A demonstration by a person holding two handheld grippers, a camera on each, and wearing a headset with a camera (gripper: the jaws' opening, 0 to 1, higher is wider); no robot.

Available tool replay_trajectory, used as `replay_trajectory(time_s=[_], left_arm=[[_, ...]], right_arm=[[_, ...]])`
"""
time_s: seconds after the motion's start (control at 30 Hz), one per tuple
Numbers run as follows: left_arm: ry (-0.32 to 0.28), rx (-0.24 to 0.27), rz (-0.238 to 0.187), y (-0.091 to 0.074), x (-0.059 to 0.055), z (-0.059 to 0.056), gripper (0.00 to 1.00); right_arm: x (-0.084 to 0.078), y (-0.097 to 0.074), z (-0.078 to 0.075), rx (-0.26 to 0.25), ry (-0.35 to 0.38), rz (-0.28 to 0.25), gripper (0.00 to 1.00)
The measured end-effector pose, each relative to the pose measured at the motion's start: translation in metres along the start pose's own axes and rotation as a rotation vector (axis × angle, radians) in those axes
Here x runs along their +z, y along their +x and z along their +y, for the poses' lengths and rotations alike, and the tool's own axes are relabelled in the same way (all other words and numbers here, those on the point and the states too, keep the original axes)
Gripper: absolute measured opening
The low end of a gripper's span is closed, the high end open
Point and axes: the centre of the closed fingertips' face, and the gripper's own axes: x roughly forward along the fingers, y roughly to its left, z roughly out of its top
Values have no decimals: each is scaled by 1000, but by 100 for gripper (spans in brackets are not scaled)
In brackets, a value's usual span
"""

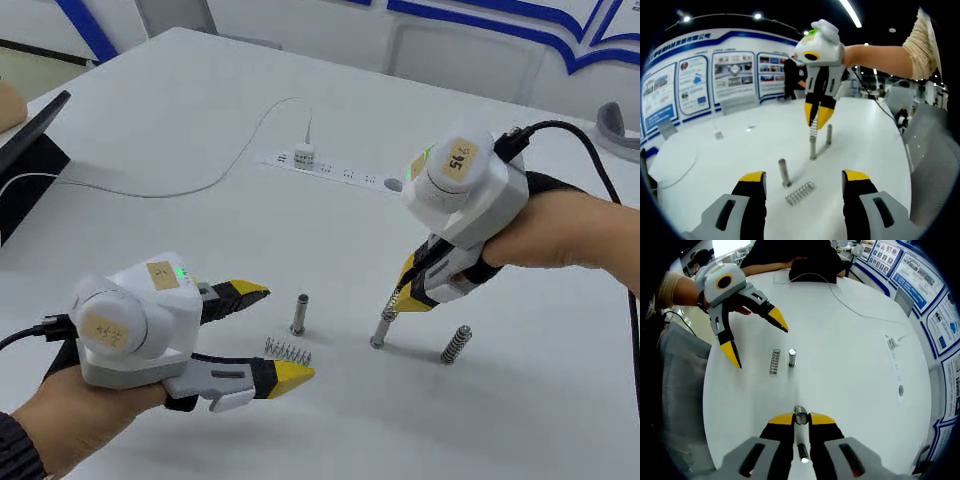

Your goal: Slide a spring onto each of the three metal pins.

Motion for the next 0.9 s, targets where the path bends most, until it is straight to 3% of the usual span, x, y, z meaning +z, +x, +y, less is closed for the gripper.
replay_trajectory(time_s=[0.9], left_arm=[[-8, -8, 4, 1, -3, 0, 62]], right_arm=[[-16, 39, -2, 20, 28, 51, 12]])
